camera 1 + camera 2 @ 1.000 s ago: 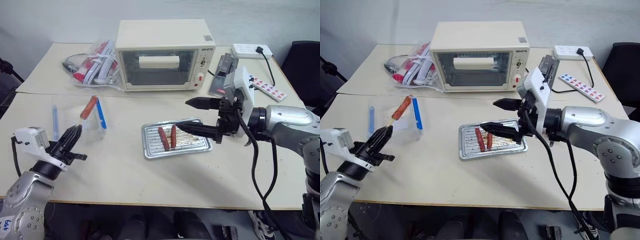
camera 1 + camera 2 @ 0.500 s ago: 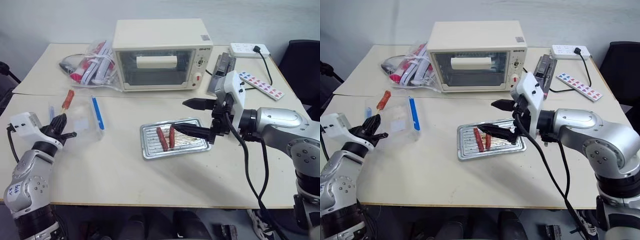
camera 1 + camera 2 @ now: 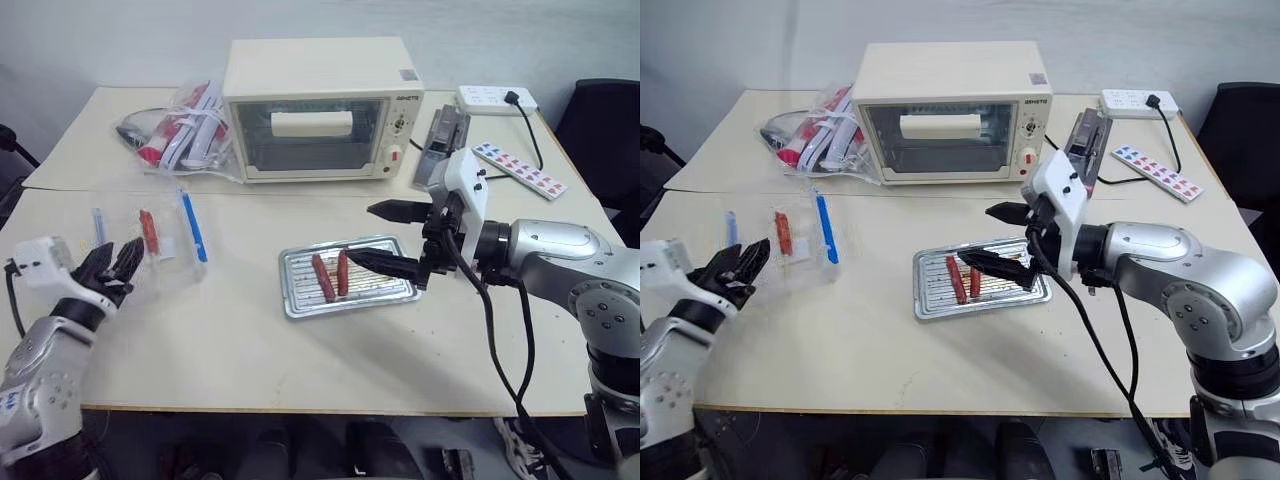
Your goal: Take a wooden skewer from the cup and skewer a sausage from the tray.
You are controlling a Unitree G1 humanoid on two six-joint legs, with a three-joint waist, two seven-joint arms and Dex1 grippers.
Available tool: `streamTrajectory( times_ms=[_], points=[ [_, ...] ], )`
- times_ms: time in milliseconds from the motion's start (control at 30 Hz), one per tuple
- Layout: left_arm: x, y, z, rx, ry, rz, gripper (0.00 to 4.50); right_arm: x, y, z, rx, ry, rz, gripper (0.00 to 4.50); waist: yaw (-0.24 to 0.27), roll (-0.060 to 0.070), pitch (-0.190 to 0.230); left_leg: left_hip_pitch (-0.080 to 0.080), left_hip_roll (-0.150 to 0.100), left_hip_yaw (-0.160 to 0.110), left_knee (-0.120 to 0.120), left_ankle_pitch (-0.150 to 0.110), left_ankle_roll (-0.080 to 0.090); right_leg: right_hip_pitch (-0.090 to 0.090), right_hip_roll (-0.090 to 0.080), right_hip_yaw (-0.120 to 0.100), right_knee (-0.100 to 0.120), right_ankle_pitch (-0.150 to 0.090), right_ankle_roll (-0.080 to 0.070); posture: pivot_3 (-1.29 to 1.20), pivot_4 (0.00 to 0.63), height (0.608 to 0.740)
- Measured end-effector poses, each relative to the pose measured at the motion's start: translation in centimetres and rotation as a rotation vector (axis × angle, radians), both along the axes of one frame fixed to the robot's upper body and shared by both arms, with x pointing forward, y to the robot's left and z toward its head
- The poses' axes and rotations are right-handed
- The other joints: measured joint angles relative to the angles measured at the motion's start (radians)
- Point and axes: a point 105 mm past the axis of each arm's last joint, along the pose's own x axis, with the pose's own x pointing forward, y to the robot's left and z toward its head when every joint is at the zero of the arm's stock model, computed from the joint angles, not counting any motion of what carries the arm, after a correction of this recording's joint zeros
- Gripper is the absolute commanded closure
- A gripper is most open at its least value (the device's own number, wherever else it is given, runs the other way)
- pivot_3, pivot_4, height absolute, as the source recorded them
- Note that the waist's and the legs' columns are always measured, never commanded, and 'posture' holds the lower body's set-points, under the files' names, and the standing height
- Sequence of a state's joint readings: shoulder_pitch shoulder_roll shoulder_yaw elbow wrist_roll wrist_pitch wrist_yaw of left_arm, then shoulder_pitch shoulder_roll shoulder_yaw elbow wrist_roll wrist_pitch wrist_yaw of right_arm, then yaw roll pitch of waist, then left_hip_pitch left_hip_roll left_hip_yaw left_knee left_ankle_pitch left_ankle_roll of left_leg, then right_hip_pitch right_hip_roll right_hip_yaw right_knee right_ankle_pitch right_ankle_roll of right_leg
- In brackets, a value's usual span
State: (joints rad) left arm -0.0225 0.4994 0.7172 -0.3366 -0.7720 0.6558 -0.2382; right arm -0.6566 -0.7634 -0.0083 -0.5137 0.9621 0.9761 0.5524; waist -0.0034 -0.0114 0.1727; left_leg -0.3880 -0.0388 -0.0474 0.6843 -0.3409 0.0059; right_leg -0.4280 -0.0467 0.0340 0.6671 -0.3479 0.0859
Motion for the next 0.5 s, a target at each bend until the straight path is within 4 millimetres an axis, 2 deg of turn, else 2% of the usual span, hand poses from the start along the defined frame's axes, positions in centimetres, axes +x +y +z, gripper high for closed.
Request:
streamTrajectory(
  times_ms=[100,200,333,500],
  points=[
    [-1.6,0.9,2.0,0.030,-0.040,-0.028,1.51,0.1,0.0,0.3,0.003,0.005,0.024,0.00,0.001,0.000,0.000,0.000,0.000,0.000,0.000,0.000,0.000,0.000,0.000,0.000,0.000,0.000,0.000,0.00,0.150,0.740],
    [-2.4,0.7,3.7,0.048,-0.074,-0.089,1.51,0.4,0.0,1.1,0.017,0.011,0.044,0.00,0.001,0.000,0.000,0.000,0.000,0.000,0.000,0.000,0.000,0.001,0.000,0.000,-0.001,0.000,0.000,0.00,0.150,0.740],
    [-4.2,1.1,3.6,0.114,0.006,-0.161,1.51,-0.1,-0.4,1.3,-0.005,0.037,0.102,0.00,0.000,-0.001,0.001,0.000,0.000,0.000,-0.002,-0.001,0.001,0.000,0.000,0.000,-0.004,0.000,0.000,0.00,0.150,0.740],
    [-7.7,4.1,4.0,0.207,0.109,-0.157,1.51,-1.1,-1.8,1.1,-0.097,0.059,0.162,0.00,-0.003,0.000,0.001,0.000,0.000,0.000,-0.004,-0.001,0.002,0.001,0.000,0.000,-0.006,0.000,-0.001,0.00,0.150,0.740]
  ],
)
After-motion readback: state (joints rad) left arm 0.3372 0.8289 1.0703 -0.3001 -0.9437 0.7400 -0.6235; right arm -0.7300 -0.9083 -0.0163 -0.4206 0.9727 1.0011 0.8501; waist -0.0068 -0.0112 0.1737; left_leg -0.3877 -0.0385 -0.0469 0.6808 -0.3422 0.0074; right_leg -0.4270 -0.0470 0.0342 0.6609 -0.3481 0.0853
